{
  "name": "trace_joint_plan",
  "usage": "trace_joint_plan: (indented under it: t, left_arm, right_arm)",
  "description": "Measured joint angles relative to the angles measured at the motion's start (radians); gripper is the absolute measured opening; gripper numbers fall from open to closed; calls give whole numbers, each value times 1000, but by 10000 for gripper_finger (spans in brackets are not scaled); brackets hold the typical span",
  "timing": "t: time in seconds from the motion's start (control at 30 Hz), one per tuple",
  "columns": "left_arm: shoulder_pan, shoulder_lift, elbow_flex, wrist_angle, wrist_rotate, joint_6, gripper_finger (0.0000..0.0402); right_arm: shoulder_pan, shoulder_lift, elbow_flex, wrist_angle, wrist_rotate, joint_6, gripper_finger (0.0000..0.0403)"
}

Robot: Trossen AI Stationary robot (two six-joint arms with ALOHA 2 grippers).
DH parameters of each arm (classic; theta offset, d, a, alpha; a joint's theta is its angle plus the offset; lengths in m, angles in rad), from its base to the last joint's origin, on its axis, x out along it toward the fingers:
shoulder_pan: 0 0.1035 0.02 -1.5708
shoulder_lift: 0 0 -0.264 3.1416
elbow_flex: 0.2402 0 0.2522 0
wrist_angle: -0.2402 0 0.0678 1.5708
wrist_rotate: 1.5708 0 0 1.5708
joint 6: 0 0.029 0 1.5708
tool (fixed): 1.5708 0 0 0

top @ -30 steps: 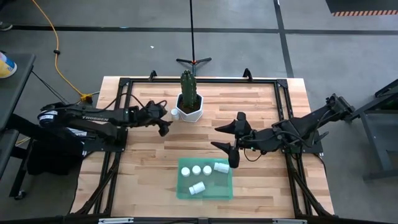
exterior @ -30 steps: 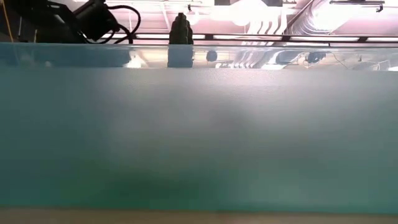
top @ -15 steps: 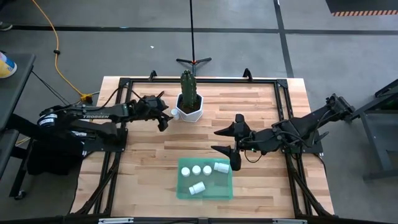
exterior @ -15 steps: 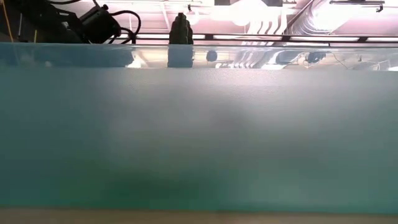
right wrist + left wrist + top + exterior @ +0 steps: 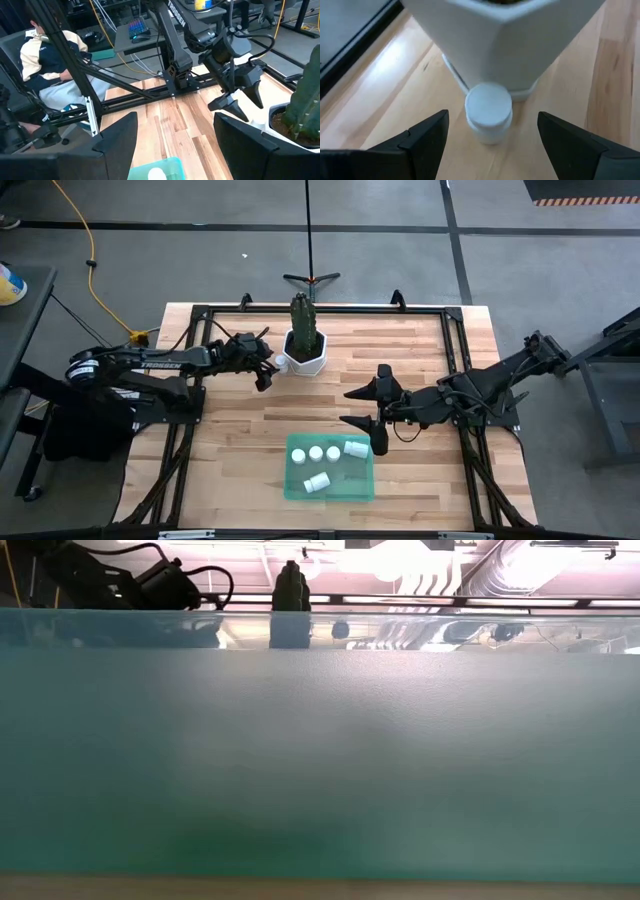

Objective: Pick and place pill bottles into a basket
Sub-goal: Put the white pill bottle into the green bin

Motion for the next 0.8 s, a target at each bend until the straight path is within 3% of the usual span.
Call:
trace_joint_plan:
  t: [0.47,0.8]
  left_arm:
    - [0,116,0,89,26,8,336]
    - [0,123,0,131,13,7,336]
  right_arm:
    - [0,0,0,-5,-14,24,252]
    - [0,0,0,-6,-14,26,252]
